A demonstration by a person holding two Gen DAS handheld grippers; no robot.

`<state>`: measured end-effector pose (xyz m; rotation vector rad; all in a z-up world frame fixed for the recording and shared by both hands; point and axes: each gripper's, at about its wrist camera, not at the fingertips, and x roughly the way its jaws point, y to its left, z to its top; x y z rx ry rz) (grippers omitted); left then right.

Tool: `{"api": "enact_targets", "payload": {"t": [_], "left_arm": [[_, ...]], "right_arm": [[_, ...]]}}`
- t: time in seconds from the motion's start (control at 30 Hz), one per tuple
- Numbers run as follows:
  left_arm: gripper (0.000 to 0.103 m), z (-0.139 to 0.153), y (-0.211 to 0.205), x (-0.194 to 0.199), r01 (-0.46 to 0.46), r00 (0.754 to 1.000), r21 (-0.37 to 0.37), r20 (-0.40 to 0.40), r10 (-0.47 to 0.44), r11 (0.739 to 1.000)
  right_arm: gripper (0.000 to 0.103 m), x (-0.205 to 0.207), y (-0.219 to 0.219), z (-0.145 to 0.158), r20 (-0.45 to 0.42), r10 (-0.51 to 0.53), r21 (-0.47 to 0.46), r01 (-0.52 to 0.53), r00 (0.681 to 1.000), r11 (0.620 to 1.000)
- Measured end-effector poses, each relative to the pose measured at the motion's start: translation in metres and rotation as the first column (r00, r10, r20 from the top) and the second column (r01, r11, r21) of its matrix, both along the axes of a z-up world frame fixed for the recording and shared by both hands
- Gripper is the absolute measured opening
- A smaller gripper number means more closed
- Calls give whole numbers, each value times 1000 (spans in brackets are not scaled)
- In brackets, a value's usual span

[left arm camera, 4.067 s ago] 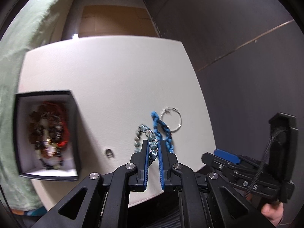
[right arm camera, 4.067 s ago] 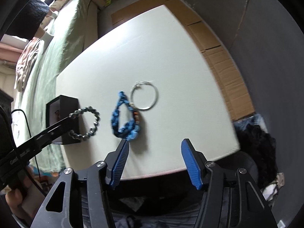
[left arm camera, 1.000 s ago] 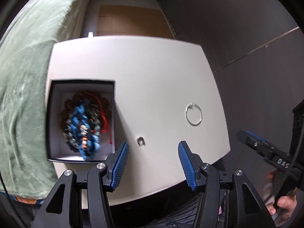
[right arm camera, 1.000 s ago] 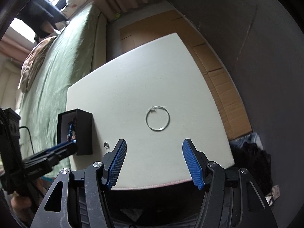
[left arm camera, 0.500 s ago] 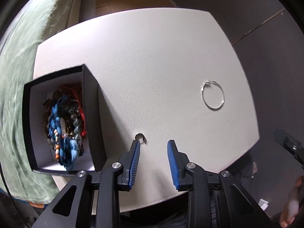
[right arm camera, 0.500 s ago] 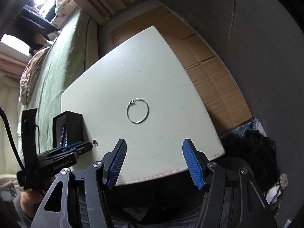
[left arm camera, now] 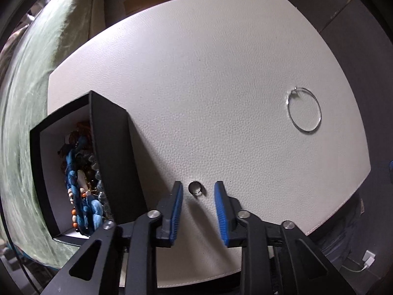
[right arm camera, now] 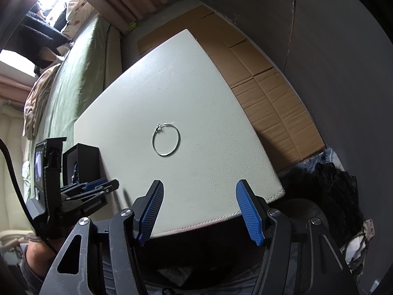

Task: Organize jewelry
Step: 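Move the left gripper to the small silver ring and grasp it, then carry the small ring toward the box with left while right reaches the silver hoop earring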

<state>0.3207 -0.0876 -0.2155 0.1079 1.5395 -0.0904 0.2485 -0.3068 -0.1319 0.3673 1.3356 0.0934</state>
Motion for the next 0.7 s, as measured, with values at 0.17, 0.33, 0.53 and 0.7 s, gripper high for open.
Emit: {"api": "enact_targets", "payload": {"t": [0.17, 0.33, 0.53, 0.7], "left_arm": [[22, -11, -7, 2, 16, 1000, 12, -9, -16, 1000], [13, -12, -2, 6, 10, 1000, 3, -1, -10, 1000], [13, 6, 14, -2, -39, 998, -41, 41, 40, 998], [13, 29, 35, -2, -84, 993, -102, 79, 92, 991]], "right_arm": [[62, -2, -3, -2, -6, -8, 1, 8, 1000, 1000], [62, -1, -2, -4, -15, -13, 5, 13, 1000, 1000], [62, 7, 10, -3, -12, 21, 2, -21, 1000, 1000], [62, 23, 25, -4, -20, 42, 5, -42, 999, 999]]}}
